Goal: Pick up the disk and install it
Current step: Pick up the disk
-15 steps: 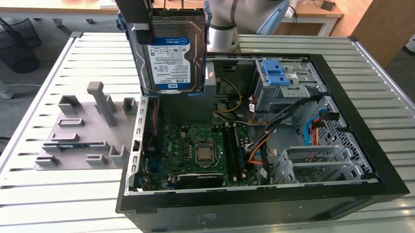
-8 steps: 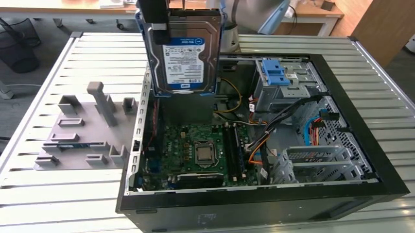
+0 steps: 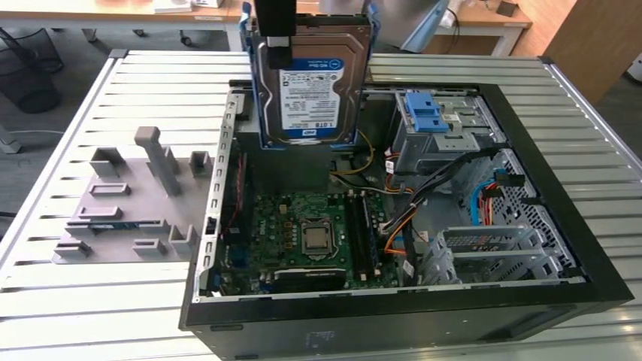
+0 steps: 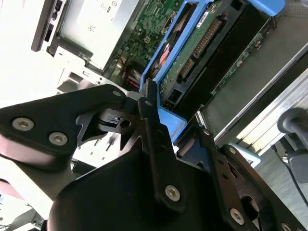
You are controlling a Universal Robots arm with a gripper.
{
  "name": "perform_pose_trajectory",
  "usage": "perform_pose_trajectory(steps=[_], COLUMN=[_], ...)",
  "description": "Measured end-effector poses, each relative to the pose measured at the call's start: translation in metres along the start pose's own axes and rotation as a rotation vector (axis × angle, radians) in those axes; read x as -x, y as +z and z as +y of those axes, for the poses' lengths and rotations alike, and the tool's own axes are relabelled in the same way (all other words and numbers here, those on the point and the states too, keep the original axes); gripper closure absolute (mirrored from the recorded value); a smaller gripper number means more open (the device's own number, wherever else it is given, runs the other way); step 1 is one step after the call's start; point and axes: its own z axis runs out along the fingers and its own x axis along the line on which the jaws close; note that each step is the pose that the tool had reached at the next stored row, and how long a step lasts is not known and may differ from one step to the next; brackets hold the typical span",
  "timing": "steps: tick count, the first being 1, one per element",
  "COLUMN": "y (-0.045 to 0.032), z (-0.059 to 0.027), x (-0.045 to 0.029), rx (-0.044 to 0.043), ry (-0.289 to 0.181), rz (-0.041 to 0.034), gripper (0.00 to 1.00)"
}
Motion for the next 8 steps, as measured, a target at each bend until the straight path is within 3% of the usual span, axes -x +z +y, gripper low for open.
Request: perform_pose_trajectory(steps=[5,8], y=[0.0002,0.0004], z=[-0.0162,-0.0201], x=[-0.0003,-0.0004], rx=[-0.0001,-0.0003], ry=[0.0,0.008], rz=[-0.0001,-0.0003], gripper=[0.64,0.64])
